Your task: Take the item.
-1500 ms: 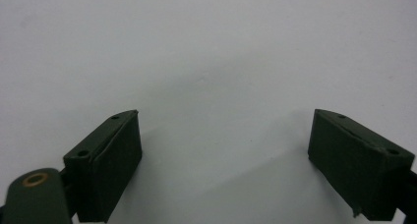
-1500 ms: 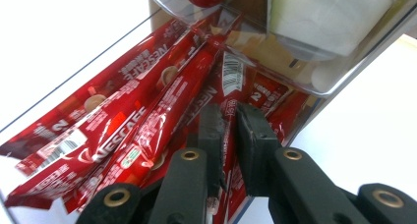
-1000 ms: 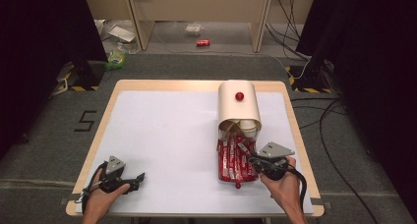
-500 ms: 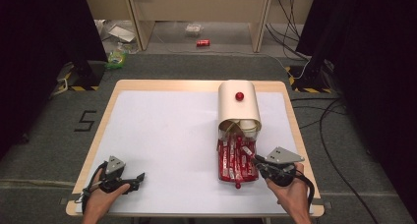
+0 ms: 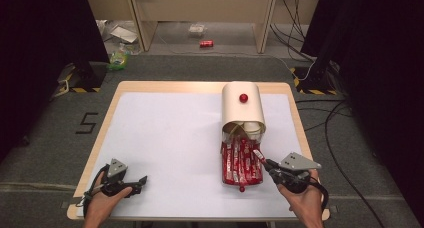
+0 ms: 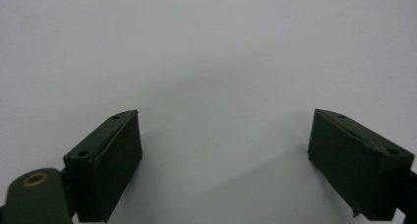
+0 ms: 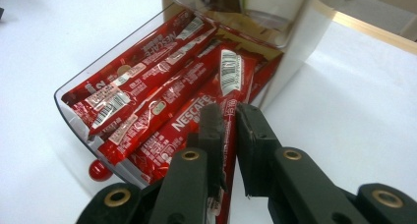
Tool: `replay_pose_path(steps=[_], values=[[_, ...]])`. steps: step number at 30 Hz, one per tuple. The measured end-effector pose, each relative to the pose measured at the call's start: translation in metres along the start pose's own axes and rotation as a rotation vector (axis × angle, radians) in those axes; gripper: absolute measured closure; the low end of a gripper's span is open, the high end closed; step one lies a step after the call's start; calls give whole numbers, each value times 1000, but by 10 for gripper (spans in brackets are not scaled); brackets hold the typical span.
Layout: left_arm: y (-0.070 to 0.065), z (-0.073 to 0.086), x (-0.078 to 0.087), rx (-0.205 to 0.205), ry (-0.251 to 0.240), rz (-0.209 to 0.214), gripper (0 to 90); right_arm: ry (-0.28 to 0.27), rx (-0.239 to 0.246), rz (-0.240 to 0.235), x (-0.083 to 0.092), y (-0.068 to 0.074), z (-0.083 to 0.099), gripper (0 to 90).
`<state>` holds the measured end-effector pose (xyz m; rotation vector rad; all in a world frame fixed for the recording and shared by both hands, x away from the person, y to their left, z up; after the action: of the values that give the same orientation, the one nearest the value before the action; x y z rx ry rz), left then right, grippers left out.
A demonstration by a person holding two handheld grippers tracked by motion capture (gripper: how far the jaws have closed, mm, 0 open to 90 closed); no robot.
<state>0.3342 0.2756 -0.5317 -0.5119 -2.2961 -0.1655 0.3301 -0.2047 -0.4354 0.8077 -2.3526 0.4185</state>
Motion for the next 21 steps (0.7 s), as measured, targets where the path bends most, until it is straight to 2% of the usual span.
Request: replay_pose_path(steps=[21], values=[[0,0,0,0,0,-1,122,-29,-55,57,16,-26,11,818]])
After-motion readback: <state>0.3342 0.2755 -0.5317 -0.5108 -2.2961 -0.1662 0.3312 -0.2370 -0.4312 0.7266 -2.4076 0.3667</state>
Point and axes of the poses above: each handheld gripper's, and its own axes: x roughly backward along the jaws, z roughly out of its underside, y roughly to its left, the point moved 4 cm from there along -x, roughly forward along the jaws, and after that the axes turned 4 degrees about y, right-handed, at the moved point
